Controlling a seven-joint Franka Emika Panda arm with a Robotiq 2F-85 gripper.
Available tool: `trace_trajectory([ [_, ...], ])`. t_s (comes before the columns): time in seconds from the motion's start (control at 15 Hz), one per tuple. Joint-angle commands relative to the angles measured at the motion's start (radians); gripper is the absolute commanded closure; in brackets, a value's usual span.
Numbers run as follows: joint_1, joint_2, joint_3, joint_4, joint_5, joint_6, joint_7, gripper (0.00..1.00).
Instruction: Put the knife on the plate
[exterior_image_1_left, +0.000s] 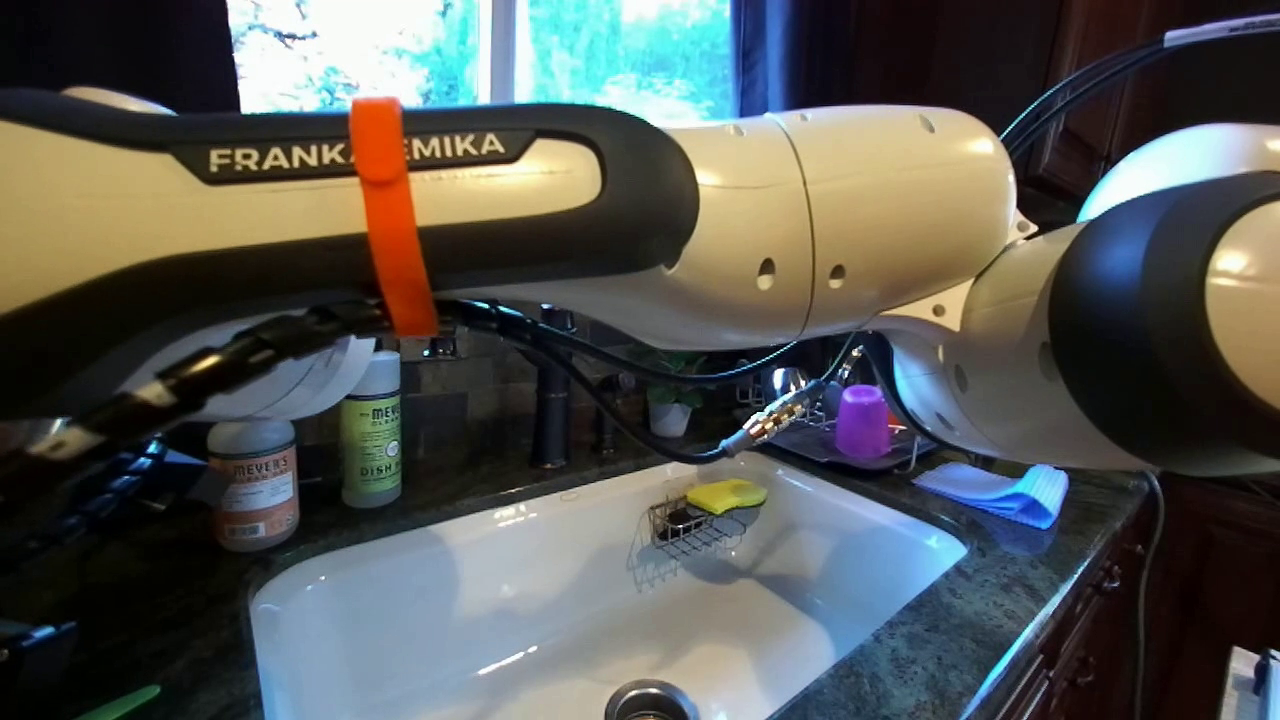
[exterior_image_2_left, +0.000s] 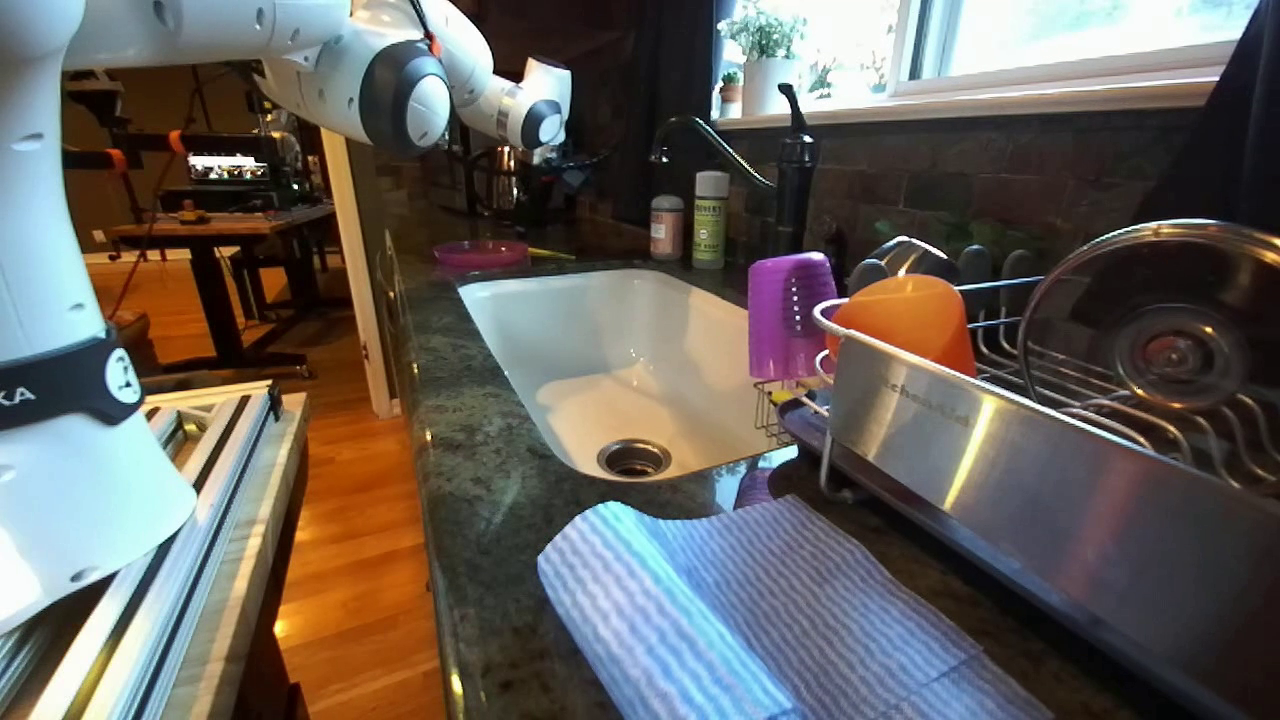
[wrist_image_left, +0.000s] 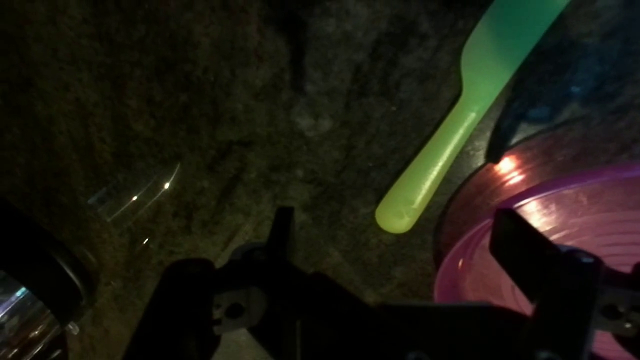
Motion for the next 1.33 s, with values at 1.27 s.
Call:
trace_trajectory([
  [1.27, 0.022, 0.002, -0.035, 0.013, 0.054, -0.083, 0.141, 0.00],
])
